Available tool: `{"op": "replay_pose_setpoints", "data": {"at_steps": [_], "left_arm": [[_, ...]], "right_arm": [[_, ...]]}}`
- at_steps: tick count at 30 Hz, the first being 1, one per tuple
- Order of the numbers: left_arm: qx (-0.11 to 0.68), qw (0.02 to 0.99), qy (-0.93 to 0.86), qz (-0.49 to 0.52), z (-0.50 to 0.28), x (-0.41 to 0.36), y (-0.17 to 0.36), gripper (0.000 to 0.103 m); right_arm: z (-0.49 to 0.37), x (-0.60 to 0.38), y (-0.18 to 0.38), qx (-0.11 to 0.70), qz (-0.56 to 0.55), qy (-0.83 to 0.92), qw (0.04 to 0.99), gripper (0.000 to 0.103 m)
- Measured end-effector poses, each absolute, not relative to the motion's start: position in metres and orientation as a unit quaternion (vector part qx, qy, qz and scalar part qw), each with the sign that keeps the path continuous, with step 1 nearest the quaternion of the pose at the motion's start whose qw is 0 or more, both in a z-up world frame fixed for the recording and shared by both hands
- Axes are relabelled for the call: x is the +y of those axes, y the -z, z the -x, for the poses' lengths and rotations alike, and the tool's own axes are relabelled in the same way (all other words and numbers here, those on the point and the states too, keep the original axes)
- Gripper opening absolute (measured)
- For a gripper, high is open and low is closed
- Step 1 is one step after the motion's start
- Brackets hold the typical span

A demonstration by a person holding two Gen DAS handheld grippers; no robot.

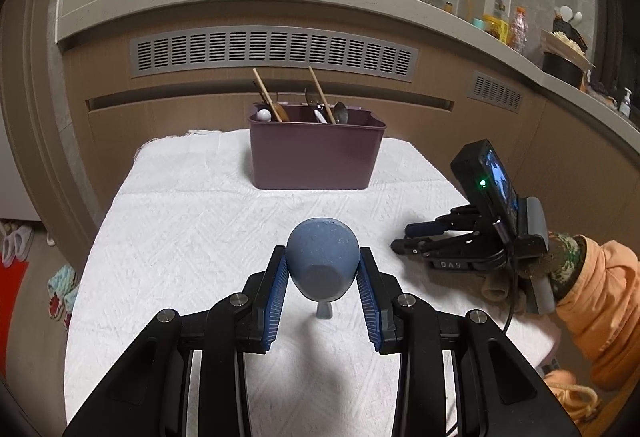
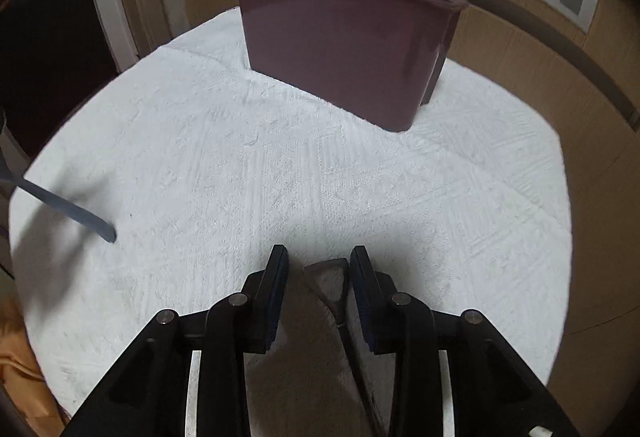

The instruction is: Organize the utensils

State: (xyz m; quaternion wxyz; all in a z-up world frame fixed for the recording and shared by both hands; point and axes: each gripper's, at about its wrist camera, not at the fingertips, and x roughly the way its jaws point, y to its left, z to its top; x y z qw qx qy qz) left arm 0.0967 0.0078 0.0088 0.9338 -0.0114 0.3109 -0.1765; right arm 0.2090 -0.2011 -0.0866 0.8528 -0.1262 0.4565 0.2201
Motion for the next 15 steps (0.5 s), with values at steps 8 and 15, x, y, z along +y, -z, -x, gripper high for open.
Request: {"op": "replay_pose_setpoints", "data": {"at_steps": [8,15], "left_arm": [[0.325,0.929,0.175,0.015,-0.103,0.008,-0.004,0.035],[0.325,0.931,0.166,-0.004,-0.097,0.007,-0.005,0.035]], "right_arm": [[-0.204,-0.208,0.087,0.449,0.120,-0.228,0.855,0.031],[-0.186,-0.210,0.070,0.429,0.113,-0.199,0.874,0.021]]}}
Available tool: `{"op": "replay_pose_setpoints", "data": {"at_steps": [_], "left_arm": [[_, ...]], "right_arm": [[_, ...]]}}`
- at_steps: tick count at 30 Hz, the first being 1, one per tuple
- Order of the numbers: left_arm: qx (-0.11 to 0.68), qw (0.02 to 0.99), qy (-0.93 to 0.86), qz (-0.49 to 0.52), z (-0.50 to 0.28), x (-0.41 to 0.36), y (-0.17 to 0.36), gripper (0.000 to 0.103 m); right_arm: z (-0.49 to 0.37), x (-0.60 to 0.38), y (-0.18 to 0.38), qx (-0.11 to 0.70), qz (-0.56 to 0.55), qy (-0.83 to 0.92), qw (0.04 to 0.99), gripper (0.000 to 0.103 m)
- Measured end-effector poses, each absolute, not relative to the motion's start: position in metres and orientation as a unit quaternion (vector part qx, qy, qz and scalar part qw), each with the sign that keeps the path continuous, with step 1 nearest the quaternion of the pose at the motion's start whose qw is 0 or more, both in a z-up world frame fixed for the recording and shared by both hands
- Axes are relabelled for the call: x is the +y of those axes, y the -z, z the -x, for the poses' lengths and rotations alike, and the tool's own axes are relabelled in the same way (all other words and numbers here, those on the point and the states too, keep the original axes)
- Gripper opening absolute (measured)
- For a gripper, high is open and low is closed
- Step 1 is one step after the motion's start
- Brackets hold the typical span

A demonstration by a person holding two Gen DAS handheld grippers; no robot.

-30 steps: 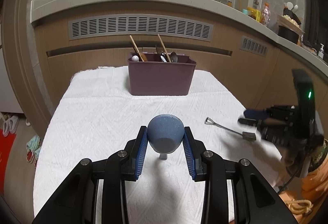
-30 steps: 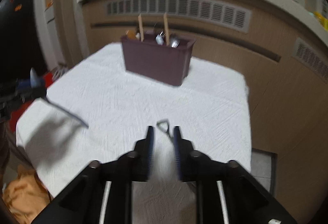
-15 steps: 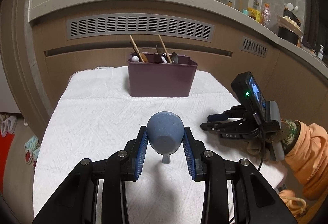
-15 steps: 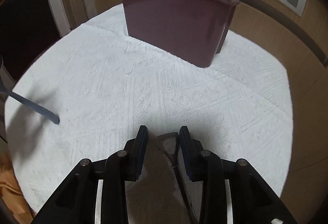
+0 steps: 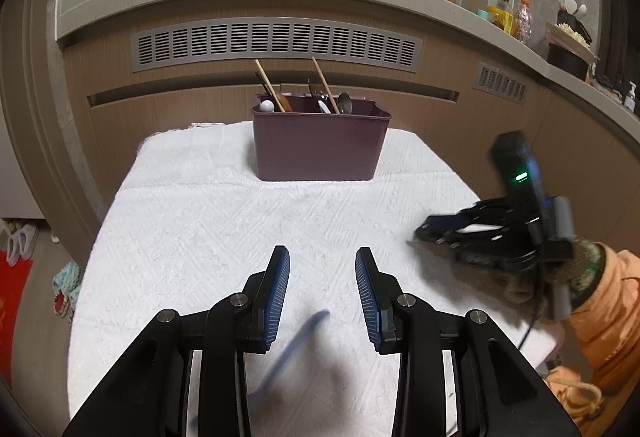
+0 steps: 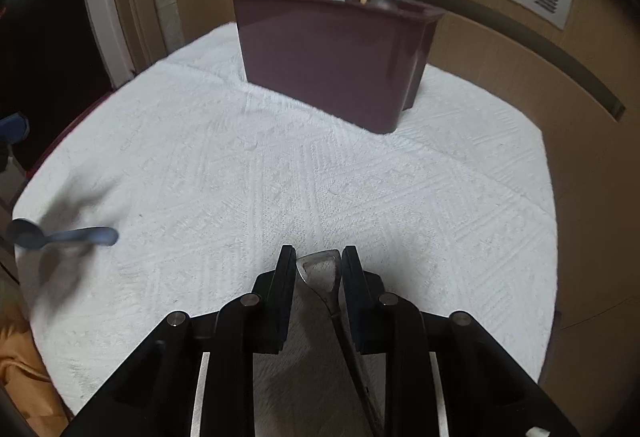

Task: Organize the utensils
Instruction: 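Lift the blue spoon and black shovel and carry them over the caddy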

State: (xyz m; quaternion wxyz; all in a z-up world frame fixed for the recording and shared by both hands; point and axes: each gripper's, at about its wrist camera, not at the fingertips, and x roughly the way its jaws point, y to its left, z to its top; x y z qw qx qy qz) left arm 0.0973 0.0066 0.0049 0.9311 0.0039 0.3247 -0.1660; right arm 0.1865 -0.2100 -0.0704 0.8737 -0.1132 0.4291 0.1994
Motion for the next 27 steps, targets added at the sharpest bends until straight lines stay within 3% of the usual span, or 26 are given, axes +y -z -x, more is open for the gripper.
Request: {"op": "replay_pose_setpoints", "data": {"at_steps": [10,14,18,20,27], "left_arm": [[0.391,0.895,0.172,-0.127,-0.070,0.015,0.043,0.037],[0.409,0.891,0.156,-0.123,-0.061,0.031,0.056,0.037],[0.405,0.889,0.193,-0.090,-0.065,0.029,0.047,0.049],[0.391,0.886,0.216,-0.120,-0.074,0.005,0.045,0.049],[0.461,0.841,0.232,-0.165,-0.131,-0.030,0.067,0.030]], "right_arm": [[-0.129,-0.203,-0.004,0.345,0.116,-0.214,0.907,0.021],[-0.121,-0.195,-0.020,0.331,0.112,-0.225,0.910,0.021],[-0.121,-0.188,-0.023,0.332,0.108,-0.235,0.907,0.021],[-0.122,-0.185,-0.023,0.334,0.107,-0.235,0.906,0.021],[-0.118,-0.187,-0.029,0.332,0.096,-0.232,0.909,0.021]]}}
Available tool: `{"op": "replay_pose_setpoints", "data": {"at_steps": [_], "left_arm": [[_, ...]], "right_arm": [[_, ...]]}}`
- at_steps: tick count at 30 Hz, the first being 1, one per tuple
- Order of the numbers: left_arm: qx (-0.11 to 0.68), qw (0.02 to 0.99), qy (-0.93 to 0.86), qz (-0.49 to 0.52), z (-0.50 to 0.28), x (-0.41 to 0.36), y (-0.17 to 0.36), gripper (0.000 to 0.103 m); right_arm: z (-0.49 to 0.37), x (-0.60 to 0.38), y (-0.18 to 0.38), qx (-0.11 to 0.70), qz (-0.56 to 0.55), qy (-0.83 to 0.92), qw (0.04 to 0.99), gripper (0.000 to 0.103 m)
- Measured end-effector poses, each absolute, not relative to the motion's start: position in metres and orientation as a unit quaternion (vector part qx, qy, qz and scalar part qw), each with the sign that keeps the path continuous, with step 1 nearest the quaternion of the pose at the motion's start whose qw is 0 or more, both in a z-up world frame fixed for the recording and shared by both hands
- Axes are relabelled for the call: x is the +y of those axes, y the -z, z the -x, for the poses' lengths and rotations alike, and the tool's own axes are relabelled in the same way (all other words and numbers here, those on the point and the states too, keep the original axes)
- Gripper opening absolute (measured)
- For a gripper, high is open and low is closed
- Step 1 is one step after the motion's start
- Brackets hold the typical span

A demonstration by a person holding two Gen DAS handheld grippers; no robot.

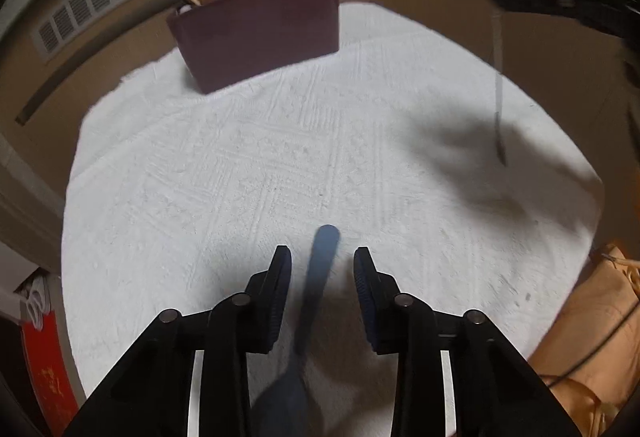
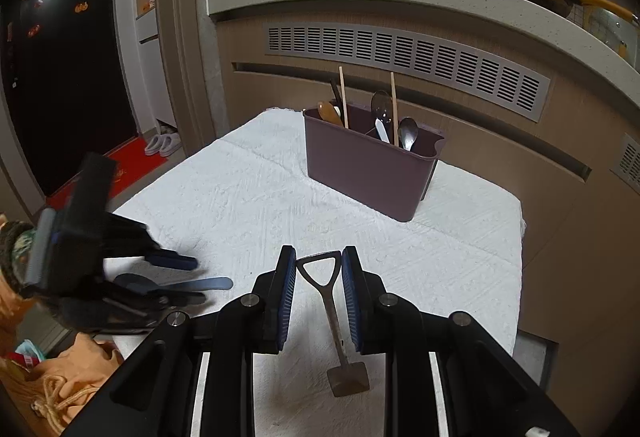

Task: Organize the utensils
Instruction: 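Lift the blue spoon and black shovel and carry them over the caddy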

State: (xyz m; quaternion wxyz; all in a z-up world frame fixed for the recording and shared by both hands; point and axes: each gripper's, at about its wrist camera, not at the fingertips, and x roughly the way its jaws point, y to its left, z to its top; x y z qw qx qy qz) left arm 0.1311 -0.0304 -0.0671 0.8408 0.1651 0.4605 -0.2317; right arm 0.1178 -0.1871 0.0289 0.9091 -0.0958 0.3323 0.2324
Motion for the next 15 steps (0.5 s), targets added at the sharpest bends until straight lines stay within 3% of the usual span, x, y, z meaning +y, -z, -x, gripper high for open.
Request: {"op": "replay_pose_setpoints", "data": {"at_steps": [5,6,15], "left_arm": [[0.482,0.829,0.230,-0.164,-0.141,-0.034,0.079,0.023],[0.482,0.830,0.229,-0.162,-0.141,-0.035,0.078,0.017],[0.408,0.887,0.198,-0.086,-0.130,-0.030,0.032,0.014]], "right_arm": [[-0.117,-0.187,-0.028,0.335,0.093,-0.233,0.908,0.021],[-0.116,-0.186,-0.028,0.336,0.092,-0.233,0.908,0.021],[-0.104,-0.189,-0.034,0.325,0.085,-0.227,0.914,0.021]]}}
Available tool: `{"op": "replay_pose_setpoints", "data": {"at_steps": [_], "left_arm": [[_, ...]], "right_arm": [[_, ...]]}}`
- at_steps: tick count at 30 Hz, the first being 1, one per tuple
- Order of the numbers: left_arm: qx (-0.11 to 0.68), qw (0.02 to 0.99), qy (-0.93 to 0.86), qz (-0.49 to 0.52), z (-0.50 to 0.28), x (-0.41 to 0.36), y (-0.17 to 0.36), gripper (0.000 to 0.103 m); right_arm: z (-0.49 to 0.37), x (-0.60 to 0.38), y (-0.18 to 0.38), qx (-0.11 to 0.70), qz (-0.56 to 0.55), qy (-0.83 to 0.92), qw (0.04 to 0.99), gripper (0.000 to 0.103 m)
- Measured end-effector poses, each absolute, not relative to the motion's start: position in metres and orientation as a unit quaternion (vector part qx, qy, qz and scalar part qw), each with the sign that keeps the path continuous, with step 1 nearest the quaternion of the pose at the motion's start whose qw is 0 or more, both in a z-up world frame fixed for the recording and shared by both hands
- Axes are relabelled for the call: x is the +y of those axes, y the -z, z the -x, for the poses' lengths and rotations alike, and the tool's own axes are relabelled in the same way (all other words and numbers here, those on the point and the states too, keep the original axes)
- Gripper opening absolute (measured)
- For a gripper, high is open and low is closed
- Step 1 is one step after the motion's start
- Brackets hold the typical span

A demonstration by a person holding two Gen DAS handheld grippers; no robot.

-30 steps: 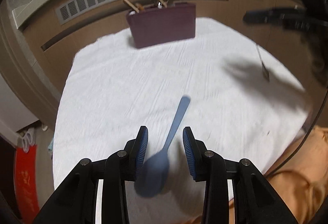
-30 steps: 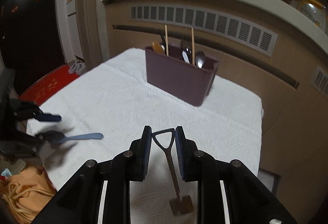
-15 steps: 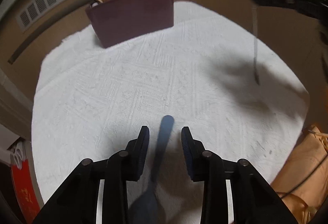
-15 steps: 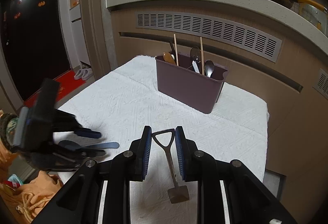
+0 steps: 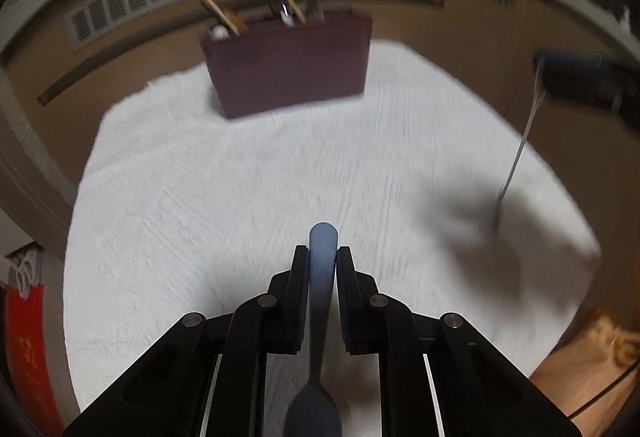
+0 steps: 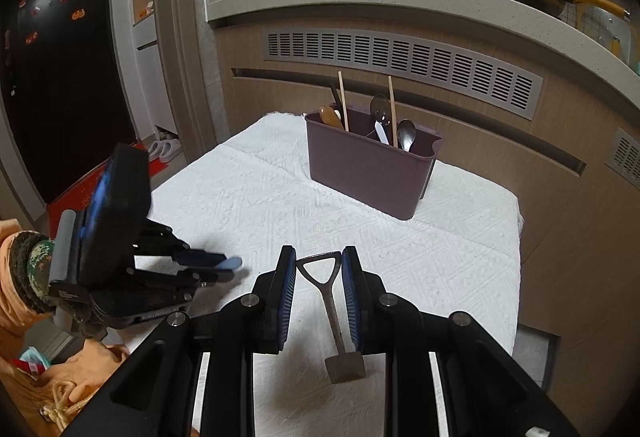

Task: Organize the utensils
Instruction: 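Lift the blue spoon and black shovel and carry them over the caddy, then lower both utensils into the caddy and open both grippers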

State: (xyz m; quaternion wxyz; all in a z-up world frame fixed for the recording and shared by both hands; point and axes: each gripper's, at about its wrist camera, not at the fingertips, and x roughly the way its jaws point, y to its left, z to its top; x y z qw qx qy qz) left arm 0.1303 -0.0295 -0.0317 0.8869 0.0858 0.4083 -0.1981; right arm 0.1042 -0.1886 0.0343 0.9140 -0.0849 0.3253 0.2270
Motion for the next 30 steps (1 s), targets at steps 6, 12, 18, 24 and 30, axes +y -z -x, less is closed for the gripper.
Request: {"op": "replay_pose_setpoints", "data": {"at_steps": [6,12,18,24,30], "left_arm": [[0.306,0.929,0.202,-0.042,-0.128,-0.026,-0.047,0.014],[0.209,0.957,0.199,-0.030,-0.151,-0.029,-0.125,0.014],[0.115,0.971,0.208,-0.026,-0.199,-0.025,-0.201,0.014],[0.122,0.970,0.208,-0.001,-0.272,-0.017,-0.210,0.014],[0.210,0.955,0.212,0.006,-0.333,-0.023,-0.147,0.014]], "right_arm": [[-0.097,-0.194,-0.059,0.294,0.068,-0.223,0.927,0.021],[-0.117,-0.193,-0.120,0.232,0.053,-0.221,0.946,0.021],[-0.169,-0.194,-0.197,0.158,0.035,-0.206,0.965,0.021],[-0.242,-0.195,-0.209,0.151,0.011,-0.195,0.969,0.021],[-0.307,-0.201,-0.152,0.223,-0.024,-0.186,0.957,0.021]]}}
